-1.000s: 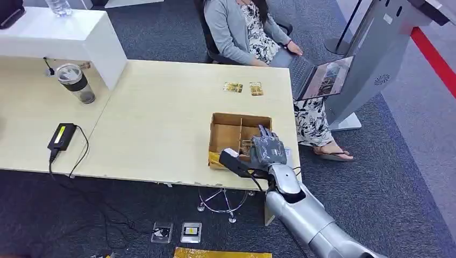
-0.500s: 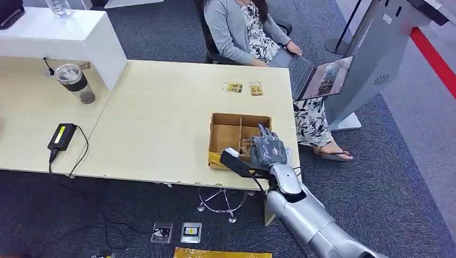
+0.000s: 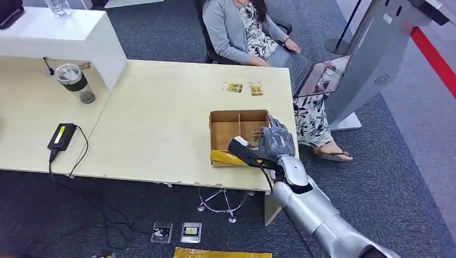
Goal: Pass the card to the sensor for recognition and then transmit it.
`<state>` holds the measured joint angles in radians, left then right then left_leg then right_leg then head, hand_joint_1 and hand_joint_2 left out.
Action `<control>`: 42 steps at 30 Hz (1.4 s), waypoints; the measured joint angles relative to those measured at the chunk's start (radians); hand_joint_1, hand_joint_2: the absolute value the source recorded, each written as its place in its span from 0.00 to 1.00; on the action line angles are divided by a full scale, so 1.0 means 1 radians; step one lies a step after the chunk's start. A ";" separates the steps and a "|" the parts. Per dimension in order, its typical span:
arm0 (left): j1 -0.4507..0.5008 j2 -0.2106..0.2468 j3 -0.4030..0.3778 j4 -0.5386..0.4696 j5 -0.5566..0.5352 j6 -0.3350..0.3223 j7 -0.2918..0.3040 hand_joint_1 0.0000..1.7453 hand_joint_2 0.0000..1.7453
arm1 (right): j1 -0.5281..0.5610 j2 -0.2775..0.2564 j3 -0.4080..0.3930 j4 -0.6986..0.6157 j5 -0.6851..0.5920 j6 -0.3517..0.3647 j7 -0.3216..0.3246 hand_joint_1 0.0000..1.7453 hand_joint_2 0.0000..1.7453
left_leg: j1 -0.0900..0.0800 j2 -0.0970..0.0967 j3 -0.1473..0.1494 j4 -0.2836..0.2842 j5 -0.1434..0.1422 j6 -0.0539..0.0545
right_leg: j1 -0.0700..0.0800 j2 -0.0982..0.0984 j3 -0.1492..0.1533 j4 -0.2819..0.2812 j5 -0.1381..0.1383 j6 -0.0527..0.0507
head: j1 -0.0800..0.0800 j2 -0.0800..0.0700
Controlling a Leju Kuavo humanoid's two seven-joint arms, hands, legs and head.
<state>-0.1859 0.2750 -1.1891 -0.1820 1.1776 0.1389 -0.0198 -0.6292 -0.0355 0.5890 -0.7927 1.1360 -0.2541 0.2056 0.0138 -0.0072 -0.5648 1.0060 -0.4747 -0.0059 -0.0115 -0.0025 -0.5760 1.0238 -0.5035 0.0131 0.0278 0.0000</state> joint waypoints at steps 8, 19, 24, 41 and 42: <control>0.000 0.002 0.000 0.000 -0.005 -0.003 -0.001 0.00 0.00 | -0.001 -0.008 -0.024 0.000 -0.008 -0.010 -0.008 1.00 1.00 | 0.000 0.000 0.000 0.000 0.000 0.000 | 0.000 0.000 0.000 0.000 0.000 0.000 | 0.000 0.000; 0.000 0.002 0.000 0.000 -0.007 -0.007 -0.001 0.00 0.00 | -0.001 -0.013 -0.027 0.008 -0.008 -0.033 -0.009 1.00 1.00 | 0.000 0.000 0.000 0.000 0.000 0.000 | 0.000 0.000 0.000 0.000 0.000 0.000 | 0.000 0.000; 0.000 0.003 0.000 0.000 -0.013 -0.010 -0.009 0.00 0.00 | -0.020 -0.021 -0.051 0.016 -0.014 -0.047 -0.021 1.00 1.00 | 0.000 0.000 0.000 0.000 0.000 0.000 | 0.000 0.000 0.000 0.000 0.000 0.000 | 0.000 0.000; 0.000 0.007 0.000 0.000 -0.014 -0.004 -0.011 0.00 0.00 | -0.062 -0.051 -0.096 -0.028 -0.014 -0.039 -0.055 1.00 1.00 | 0.000 0.000 0.000 0.000 0.000 0.000 | 0.000 0.000 0.000 0.000 0.000 0.000 | 0.000 0.000; 0.000 0.007 0.000 0.000 -0.014 -0.003 -0.011 0.00 0.00 | -0.066 -0.053 -0.096 -0.028 -0.014 -0.040 -0.056 1.00 1.00 | 0.000 0.000 0.000 0.000 0.000 0.000 | 0.000 0.000 0.000 0.000 0.000 0.000 | 0.000 0.000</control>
<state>-0.1859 0.2823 -1.1891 -0.1820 1.1639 0.1362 -0.0309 -0.6953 -0.0885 0.4929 -0.8209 1.1223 -0.2937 0.1491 0.0138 -0.0072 -0.5648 1.0061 -0.4747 -0.0059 -0.0116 -0.0026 -0.5758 1.0238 -0.5035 0.0131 0.0278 0.0000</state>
